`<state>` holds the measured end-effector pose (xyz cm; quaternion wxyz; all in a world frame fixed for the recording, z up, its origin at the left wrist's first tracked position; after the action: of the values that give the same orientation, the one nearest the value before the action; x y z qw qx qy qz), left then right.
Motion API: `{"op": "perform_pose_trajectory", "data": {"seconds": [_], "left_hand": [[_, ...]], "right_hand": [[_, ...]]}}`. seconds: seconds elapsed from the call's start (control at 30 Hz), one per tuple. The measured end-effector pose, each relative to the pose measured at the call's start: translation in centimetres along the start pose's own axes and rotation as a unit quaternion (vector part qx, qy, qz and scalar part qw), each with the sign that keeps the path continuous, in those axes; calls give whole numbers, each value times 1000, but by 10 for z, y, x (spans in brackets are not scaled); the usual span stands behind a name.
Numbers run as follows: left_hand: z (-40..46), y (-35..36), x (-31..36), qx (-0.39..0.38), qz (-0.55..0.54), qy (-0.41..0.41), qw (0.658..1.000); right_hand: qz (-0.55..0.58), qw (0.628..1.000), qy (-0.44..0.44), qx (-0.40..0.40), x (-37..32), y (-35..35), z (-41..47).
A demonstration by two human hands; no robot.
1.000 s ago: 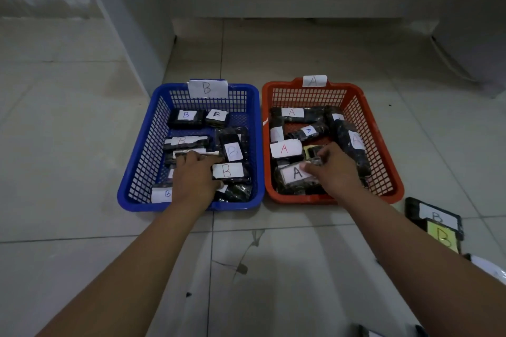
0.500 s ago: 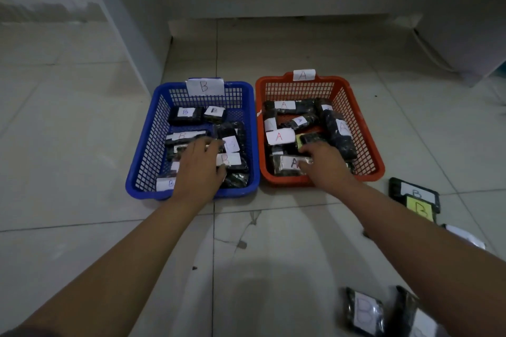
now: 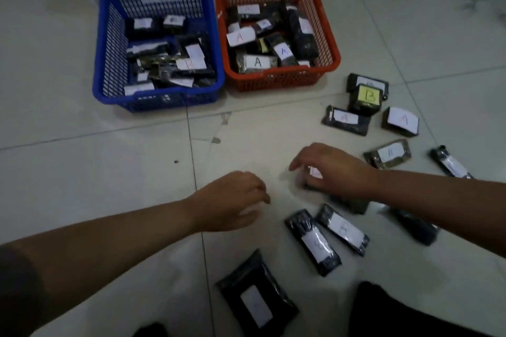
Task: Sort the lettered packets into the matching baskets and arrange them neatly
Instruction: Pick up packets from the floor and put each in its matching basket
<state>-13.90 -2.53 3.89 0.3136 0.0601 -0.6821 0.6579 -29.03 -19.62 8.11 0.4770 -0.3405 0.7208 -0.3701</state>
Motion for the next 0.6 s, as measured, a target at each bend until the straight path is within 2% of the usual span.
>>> {"op": "perform_pose_trajectory", "data": {"seconds": [0.1,0.17,0.3,0.4,0.47,0.53,0.6], "left_hand": [[-15,26,26,-106,-34,98,989],[-22,44,40,-178,-41,146,972],[-40,84,43,-277,76,208,935],[-39,95,34,-255,94,200,941],[-31,94,29,-215,50,184,958],[-23,84,20,-168,11,132,977],[-19,68,2,-127,10,63,990]], "right_hand": [[41,997,37,-62,-3,32,-34],[58,994,49,-74,-5,52,-49],[67,992,41,-95,-11,79,-57],[78,993,80,-33,-8,85,-56],[110,980,165,30,2,85,-62],[126,964,223,75,15,84,-73],[112,962,238,76,24,83,-84]]}}
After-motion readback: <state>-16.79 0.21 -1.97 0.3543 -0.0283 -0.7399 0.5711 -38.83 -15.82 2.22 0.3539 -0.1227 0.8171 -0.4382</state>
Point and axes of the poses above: each hand's wrist, its own z-axis towards the middle knuckle, its own y-axis out of the palm, x = y × z, the point moved 2 cm from there along z, towards the middle knuckle, and after that the axes turned 3 degrees about -z, right-handed, at the moved point
